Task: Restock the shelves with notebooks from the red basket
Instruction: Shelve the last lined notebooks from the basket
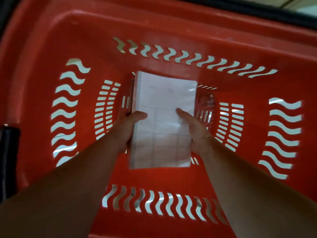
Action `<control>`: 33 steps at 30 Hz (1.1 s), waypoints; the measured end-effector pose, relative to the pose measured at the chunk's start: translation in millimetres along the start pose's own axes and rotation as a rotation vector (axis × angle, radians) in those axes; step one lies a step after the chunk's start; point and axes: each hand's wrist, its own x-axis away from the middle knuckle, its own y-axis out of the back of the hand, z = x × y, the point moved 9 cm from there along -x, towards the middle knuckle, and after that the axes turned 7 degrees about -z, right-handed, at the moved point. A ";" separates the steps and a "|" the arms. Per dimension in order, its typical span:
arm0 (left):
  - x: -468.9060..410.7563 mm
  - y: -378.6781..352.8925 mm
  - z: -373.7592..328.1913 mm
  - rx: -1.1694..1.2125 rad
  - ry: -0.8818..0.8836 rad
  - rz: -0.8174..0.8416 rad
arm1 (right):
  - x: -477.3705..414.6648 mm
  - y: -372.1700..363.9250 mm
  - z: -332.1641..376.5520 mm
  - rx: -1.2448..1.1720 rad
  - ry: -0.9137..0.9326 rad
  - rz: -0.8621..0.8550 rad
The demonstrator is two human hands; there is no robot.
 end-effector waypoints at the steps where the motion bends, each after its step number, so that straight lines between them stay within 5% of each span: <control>1: 7.9 1.3 -2.1 0.009 0.018 -0.014 | 11.4 -1.8 4.2 0.018 -0.023 0.031; 11: 120.6 17.6 -58.2 0.071 0.115 -0.092 | 143.1 -15.8 67.4 0.257 -0.115 0.138; 22: 224.5 14.5 -116.2 0.076 0.100 0.027 | 233.3 -13.6 120.6 0.323 0.036 0.062; 33: 439.8 32.3 -192.8 0.166 0.038 0.045 | 434.4 -4.7 202.7 0.145 0.205 0.163</control>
